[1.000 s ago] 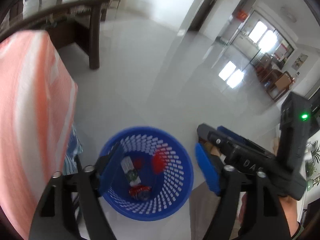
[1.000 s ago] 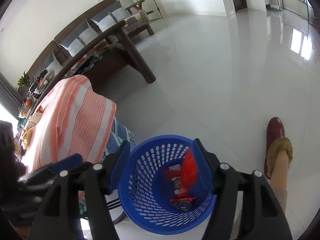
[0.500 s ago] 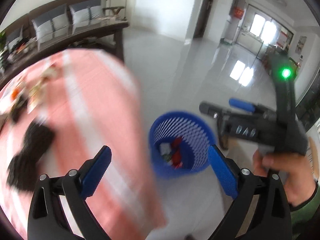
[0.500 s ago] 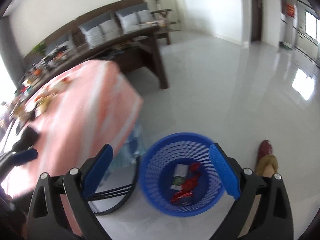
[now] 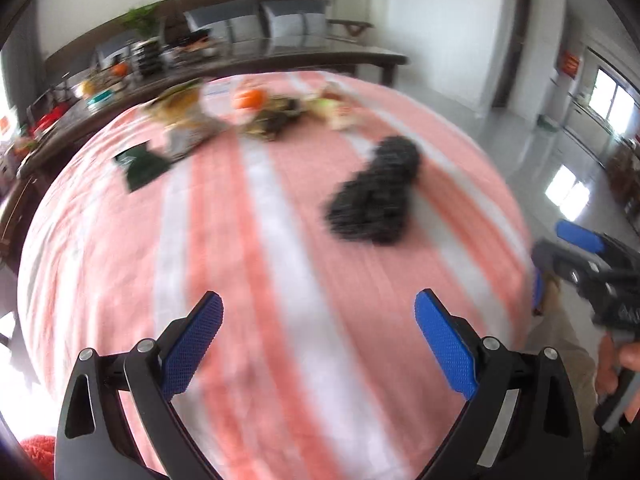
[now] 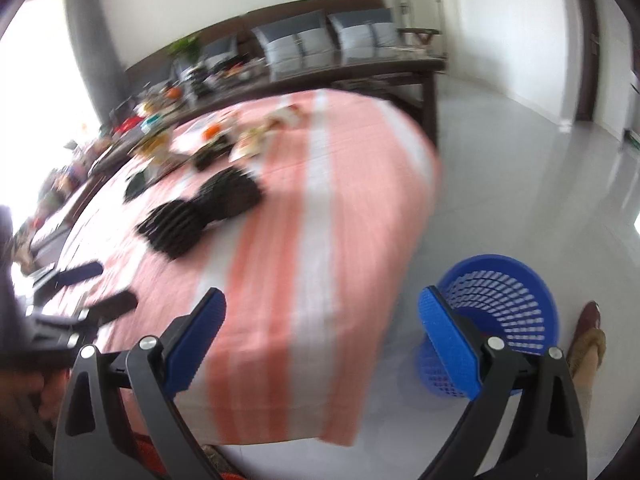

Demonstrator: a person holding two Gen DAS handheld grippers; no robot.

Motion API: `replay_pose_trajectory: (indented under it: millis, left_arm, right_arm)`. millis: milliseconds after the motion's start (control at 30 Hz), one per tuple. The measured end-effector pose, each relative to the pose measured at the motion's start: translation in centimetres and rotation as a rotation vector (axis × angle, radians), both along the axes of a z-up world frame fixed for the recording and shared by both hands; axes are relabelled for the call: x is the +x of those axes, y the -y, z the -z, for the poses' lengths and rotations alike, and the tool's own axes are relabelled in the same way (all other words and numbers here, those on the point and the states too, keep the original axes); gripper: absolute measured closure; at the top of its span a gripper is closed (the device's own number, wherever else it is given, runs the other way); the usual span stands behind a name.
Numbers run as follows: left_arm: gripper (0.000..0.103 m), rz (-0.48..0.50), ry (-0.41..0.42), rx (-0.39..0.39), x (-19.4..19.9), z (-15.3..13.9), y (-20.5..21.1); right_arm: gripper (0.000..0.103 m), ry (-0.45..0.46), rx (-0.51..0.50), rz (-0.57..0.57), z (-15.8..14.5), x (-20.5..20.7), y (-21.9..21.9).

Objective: Collect trash
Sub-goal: 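Move both tools back over the table toward the black mesh nets, then grasp the black mesh nets with the left tool while the right tool grasps the cream snack wrapper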

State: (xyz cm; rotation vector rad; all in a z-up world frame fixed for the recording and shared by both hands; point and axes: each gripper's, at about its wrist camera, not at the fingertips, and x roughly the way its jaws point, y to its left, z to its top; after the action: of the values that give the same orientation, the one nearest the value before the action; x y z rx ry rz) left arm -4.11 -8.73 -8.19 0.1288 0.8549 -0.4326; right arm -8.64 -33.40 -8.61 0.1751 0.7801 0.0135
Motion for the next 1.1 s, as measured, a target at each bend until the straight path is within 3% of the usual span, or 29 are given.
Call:
replay_pose_trajectory:
  millis: [167, 300, 433, 633, 733, 900, 967, 1100]
  left_arm:
    - [0.007, -0.012, -0.038, -0.003, 0.5, 0.6, -1.1]
    - [0.007, 0.049, -0.033, -0.036, 0.1, -0.3, -0.6]
    - [0.007, 0.175, -0.031, -0.059, 0.8, -2.3, 1.9]
    - [0.007, 0.33, -0.043, 0.056, 4.6, -2.6, 7.3]
    - [0.007, 0.35, -0.079, 0.084, 6.2, -1.6, 8.9]
    - [0.007, 0.38, -0.061, 0.136, 7.2, -0.4, 11.1]
    - [0.011, 0.394, -0.054, 0.141, 7.1, -0.4, 11.7]
    - [0.033, 0.394, -0.075, 0.14, 7.0, 0.3, 12.5]
  right_arm:
    - [0.009, -0.04, -0.025, -0.065, 0.8, 0.8, -2.9]
    - [0.009, -0.039, -0.038, -0.062, 0.7, 0.6, -3.2]
    - [0.009, -0.03, -0.054, -0.048, 0.4, -0.3, -2.8]
    - [0.009, -0.029, -0.022, -0.005, 0.3, -1.7, -2.4]
    - [0.009, 0.007, -0.019, -0.007, -0.2, -2.8, -3.2]
    - [0.009, 0.028, -0.018, -0.025, -0.2, -3.8, -3.8]
    - [0.009, 0.029, -0.018, -0.015, -0.1, -3.8, -3.3]
    - [0.009, 0.04, -0.012, 0.019, -0.5, -3.7, -2.0]
